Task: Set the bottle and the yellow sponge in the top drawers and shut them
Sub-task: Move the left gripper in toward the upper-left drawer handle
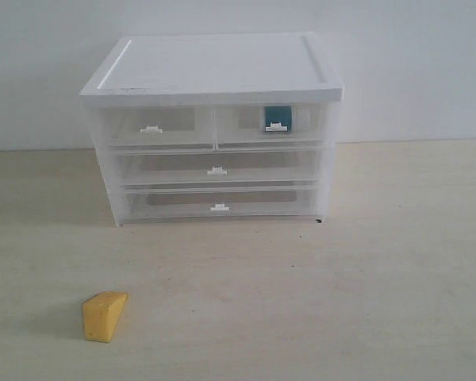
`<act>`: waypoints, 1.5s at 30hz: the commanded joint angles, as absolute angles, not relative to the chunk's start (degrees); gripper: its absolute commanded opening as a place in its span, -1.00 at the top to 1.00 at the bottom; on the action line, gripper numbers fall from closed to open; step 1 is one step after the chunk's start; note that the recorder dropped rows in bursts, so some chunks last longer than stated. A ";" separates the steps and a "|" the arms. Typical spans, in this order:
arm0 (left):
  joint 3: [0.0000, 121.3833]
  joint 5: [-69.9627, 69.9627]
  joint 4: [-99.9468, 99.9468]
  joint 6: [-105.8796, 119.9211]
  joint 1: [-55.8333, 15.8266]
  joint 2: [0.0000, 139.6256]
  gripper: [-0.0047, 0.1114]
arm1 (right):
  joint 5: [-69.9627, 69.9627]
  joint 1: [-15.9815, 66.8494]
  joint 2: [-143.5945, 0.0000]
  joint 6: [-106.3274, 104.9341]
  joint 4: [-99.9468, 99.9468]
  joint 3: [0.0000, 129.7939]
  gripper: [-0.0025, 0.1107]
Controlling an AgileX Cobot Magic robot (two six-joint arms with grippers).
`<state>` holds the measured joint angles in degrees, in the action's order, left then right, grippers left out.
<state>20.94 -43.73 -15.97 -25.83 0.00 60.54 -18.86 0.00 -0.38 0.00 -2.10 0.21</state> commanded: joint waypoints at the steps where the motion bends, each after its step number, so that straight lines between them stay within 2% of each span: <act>1: 21.96 -47.52 -18.71 -26.48 -0.22 68.72 0.84 | -18.54 -0.06 0.00 0.00 -1.94 0.00 0.96; 6: 24.19 -41.95 -17.55 -19.13 -3.65 75.86 0.84 | -18.54 -0.06 0.00 0.00 -1.94 0.00 0.96; 10: 24.82 -42.05 -8.25 -9.61 -9.13 79.49 0.84 | -18.54 -0.06 0.00 0.00 -1.94 0.00 0.96; 15: 24.95 -47.33 7.71 1.59 -16.74 82.91 0.84 | -18.54 -0.06 0.00 0.00 -1.94 0.00 0.96; 26: 25.37 -62.52 13.83 1.29 -28.53 90.25 0.84 | -18.54 -0.06 0.00 0.00 -1.94 0.00 0.96; 33: 30.15 -64.01 20.33 6.05 -31.93 97.20 0.84 | -18.54 -0.06 0.00 0.00 -1.94 0.00 0.96; 39: 33.86 -63.31 19.66 5.77 -32.03 101.84 0.84 | -18.54 -0.06 0.00 0.00 -1.94 0.00 0.96; 41: 34.33 -63.42 19.52 5.36 -32.03 102.78 0.75 | -18.54 -0.06 0.00 0.00 -1.94 0.00 0.96; 44: 34.56 -63.42 15.83 5.36 -32.03 103.74 0.44 | -18.54 -0.06 0.00 0.00 -1.94 0.00 0.96; 45: 34.56 -63.55 13.15 5.11 -31.90 103.84 0.27 | -18.54 -0.06 0.00 0.00 -1.94 0.00 0.96</act>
<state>34.22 -63.27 17.68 5.47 -31.72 103.39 -18.86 0.00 -0.38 0.00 -2.10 0.21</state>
